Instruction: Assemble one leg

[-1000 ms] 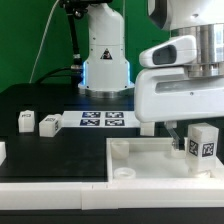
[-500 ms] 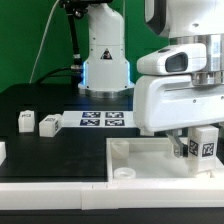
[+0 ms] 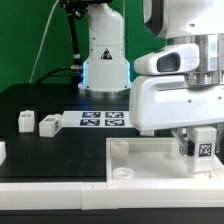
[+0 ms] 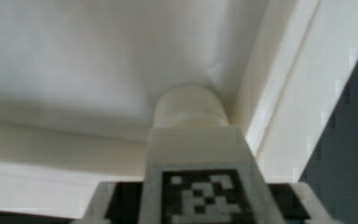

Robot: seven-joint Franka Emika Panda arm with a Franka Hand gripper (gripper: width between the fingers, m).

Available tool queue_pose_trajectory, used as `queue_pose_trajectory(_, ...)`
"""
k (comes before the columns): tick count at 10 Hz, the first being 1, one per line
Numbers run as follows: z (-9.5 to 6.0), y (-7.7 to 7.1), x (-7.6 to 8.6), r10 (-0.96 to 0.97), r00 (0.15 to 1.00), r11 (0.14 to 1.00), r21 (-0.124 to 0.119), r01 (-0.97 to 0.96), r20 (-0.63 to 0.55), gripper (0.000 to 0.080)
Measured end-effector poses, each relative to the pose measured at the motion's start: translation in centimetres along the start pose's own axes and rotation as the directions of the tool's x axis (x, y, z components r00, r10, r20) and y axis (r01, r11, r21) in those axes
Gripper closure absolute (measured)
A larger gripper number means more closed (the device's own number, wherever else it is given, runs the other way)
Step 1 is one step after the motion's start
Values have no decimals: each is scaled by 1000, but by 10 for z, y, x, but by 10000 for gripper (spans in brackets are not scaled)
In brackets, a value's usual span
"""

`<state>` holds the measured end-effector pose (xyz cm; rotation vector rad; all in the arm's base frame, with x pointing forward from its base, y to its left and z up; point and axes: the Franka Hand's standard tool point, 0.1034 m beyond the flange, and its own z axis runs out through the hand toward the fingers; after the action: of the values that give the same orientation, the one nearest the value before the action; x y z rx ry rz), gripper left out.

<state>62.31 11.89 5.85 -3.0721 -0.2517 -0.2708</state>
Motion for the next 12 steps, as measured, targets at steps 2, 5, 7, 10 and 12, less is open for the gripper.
queue_pose_trajectory(2, 0, 2, 0, 350, 937, 937, 24, -349, -17, 530)
queue_pose_trajectory(5, 0, 2, 0, 687, 726, 726, 20, -687, 27, 528)
queue_pose_trajectory(7, 0, 2, 0, 831, 554, 555, 6, -832, 38, 528)
queue_pose_trajectory(10, 0, 1, -1, 936, 351, 351, -2, -936, 40, 447)
queue_pose_trajectory(12, 0, 0, -1, 903, 427, 427, 3, -904, 40, 312)
